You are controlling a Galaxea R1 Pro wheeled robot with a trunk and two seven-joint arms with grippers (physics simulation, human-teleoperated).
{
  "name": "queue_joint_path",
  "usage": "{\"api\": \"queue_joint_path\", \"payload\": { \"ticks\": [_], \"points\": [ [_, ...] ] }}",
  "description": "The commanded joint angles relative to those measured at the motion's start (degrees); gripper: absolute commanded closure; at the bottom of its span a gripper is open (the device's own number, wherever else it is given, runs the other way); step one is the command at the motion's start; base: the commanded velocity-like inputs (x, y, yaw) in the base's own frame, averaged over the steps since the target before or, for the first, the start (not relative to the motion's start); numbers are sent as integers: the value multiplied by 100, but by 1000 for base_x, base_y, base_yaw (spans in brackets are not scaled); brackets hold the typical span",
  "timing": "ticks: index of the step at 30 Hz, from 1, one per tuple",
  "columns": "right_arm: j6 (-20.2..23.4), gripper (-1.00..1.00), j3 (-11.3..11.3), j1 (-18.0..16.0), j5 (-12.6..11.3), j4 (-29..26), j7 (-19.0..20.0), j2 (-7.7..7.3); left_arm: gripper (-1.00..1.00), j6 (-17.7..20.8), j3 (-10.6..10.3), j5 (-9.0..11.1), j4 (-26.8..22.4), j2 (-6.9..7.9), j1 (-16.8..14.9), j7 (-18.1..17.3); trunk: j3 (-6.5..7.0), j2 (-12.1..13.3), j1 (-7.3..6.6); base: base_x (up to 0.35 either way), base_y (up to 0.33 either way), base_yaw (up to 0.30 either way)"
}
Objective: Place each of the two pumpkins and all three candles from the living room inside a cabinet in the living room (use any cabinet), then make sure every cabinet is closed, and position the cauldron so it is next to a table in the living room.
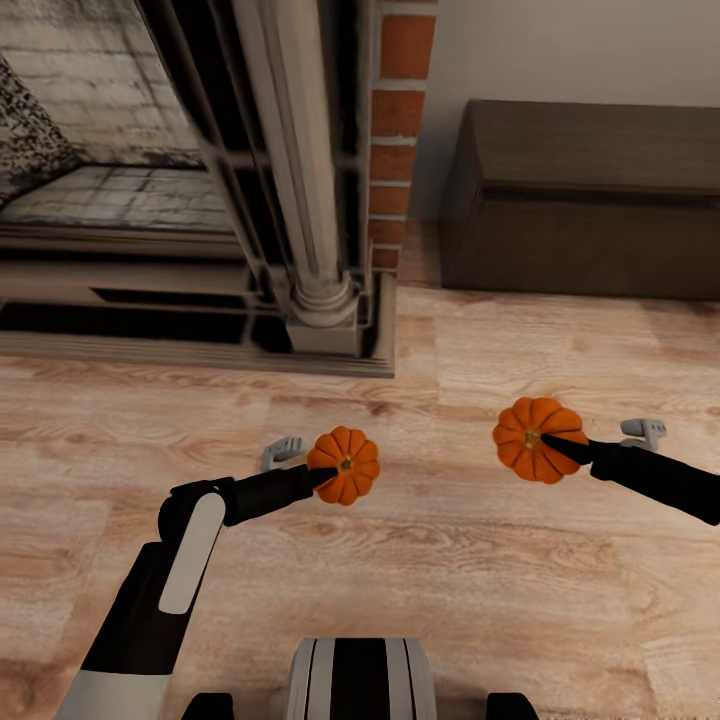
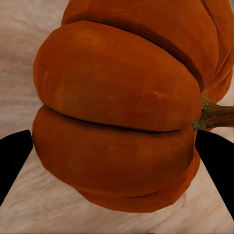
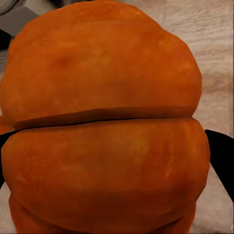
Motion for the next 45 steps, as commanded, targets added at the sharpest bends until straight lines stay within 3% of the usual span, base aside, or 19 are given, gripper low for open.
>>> {"api": "queue_joint_path", "payload": {
  "ticks": [1, 5, 7, 11, 15, 17, 21, 23, 27, 29, 30, 33, 45],
  "points": [
    [47, 100, -7, -5, -38, -2, 24, -1, 100, 21, 6, -41, -3, -4, -1, -49, 20, 0, -3, 0, 0, -268],
    [47, 100, -23, -13, -34, -2, 22, -4, 100, 21, 3, -13, -3, -18, -1, 179, 108, 6, -14, 0, 0, -268],
    [47, 100, -30, -15, -33, -2, 21, -5, 100, 27, -2, 0, -3, -112, -1, 490, 153, 8, -19, 0, 0, -268],
    [47, 100, -35, -22, -33, -2, 21, -11, 100, 76, -9, -3, -3, -179, -14, 655, 241, 14, -29, 0, 0, -268],
    [47, 100, -47, -27, -33, -2, 17, -27, 100, 94, -241, -16, -4, -211, -33, 706, 330, 19, -39, 0, 0, -268],
    [55, 100, -142, -32, -33, -2, -2, -87, 100, 97, -377, -6, -4, -257, -93, 722, 374, 22, -44, 0, 0, -268],
    [318, 100, -739, -124, -33, -2, -92, -182, 100, 99, -481, 23, 211, -475, -530, 749, 463, 27, -55, 0, 0, -268],
    [475, 100, -924, -161, -31, -2, -248, -198, 100, 100, -504, 183, 282, -525, -653, 759, 507, 30, -60, 0, 0, -268],
    [591, 100, -1060, -190, -37, -2, -1070, -164, 100, 88, -543, 596, 380, -552, -714, 920, 599, 35, -70, 0, 0, -268],
    [612, 100, -873, -196, -45, -2, -1488, -140, 100, 90, -551, 713, 356, -549, -694, 1117, 646, 38, -75, 0, 0, -268],
    [618, 100, -519, -198, -43, -2, -1635, -125, 100, 99, -555, 747, 348, -534, -670, 1220, 671, 39, -78, 0, 0, -268],
    [618, 100, -118, -193, -43, -2, -1760, -105, 100, 164, -578, 779, 304, -513, -641, 1323, 744, 43, -86, 0, 0, -268],
    [621, 100, -37, -191, -44, -2, -1787, -109, 100, 121, -555, 789, 183, -507, -508, 1306, 1040, 59, -117, 0, 0, -268]
  ]
}}
